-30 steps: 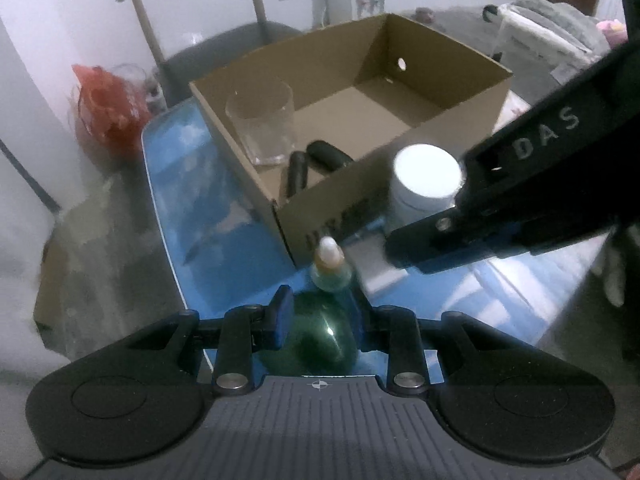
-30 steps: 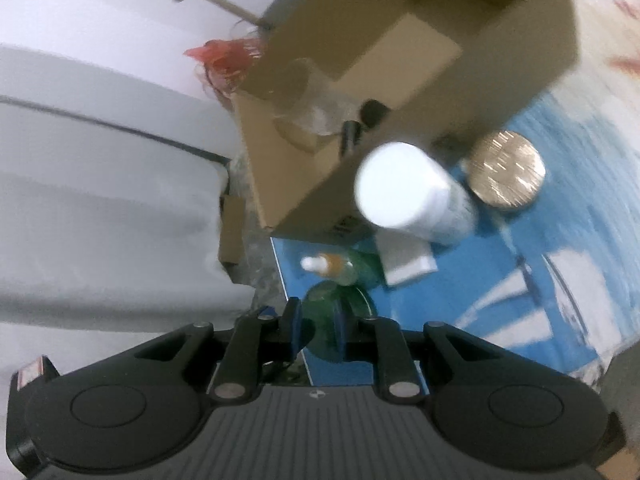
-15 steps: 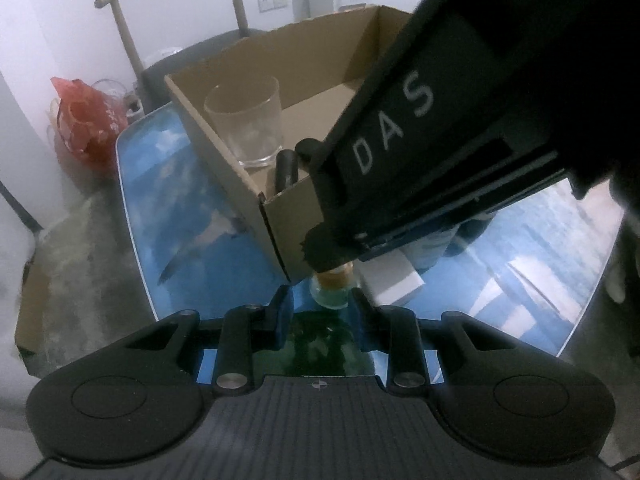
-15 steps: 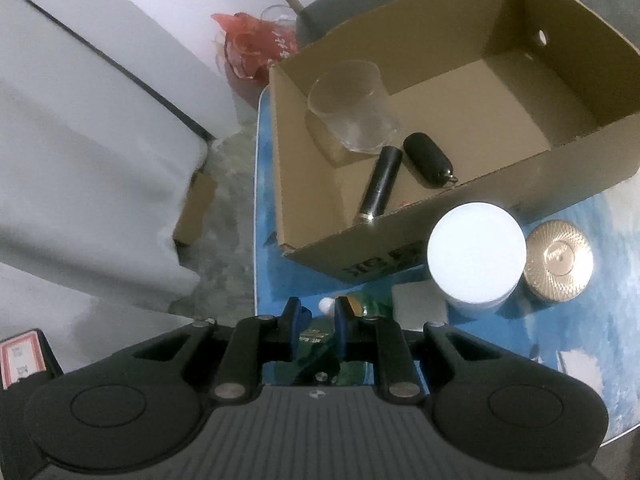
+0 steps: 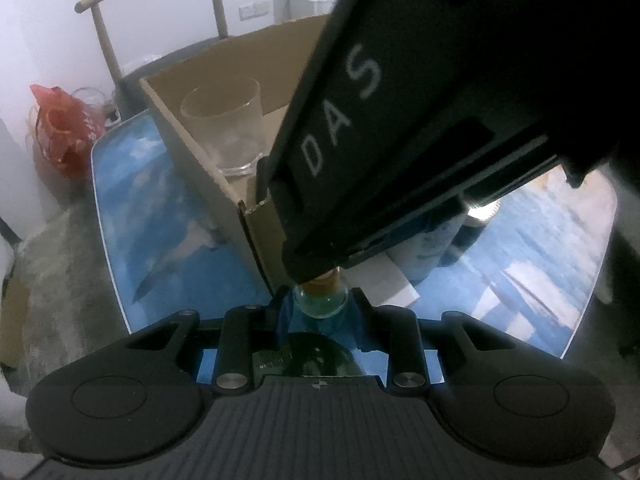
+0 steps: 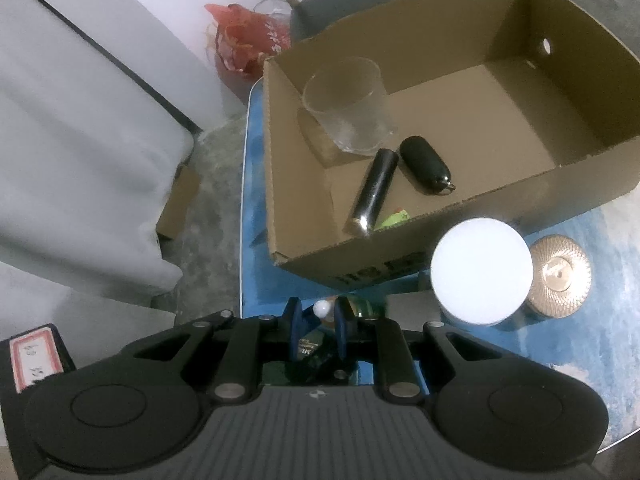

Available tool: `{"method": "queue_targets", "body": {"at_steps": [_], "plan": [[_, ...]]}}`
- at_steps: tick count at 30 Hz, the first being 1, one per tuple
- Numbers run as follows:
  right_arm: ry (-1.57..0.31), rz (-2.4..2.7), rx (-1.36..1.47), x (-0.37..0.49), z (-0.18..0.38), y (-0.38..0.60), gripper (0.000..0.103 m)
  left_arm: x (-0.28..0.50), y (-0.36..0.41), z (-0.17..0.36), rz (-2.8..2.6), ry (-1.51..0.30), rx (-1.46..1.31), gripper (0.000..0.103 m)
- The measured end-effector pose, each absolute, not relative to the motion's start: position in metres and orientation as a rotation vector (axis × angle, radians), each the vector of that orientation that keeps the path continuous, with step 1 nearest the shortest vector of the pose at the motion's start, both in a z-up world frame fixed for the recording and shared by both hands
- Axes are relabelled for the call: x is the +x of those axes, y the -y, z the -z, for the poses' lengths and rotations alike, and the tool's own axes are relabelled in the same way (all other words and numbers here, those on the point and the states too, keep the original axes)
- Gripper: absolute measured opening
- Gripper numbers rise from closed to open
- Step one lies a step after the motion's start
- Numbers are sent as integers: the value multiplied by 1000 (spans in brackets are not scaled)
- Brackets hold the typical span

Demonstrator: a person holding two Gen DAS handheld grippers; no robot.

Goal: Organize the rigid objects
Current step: 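Move the right tool to the green dropper bottle and close on it, then carry the green dropper bottle into the box and open the right tool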

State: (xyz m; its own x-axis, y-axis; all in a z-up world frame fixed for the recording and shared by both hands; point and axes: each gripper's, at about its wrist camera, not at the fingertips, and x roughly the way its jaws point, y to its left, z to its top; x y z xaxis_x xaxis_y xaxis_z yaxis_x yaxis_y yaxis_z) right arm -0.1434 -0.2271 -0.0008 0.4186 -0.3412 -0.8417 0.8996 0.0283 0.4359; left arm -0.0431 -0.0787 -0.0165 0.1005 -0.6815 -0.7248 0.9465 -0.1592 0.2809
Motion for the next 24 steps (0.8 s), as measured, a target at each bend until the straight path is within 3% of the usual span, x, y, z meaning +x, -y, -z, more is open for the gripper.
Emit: {"method": "queue_targets", "body": {"at_steps": [16, 24], "plan": [[-625, 1054, 1151, -142, 2, 233, 14, -39, 77, 18, 1521, -341, 867, 29], [-609, 1019, 1149, -147, -24, 224, 14, -46, 67, -4, 1523, -324, 837, 29]]}}
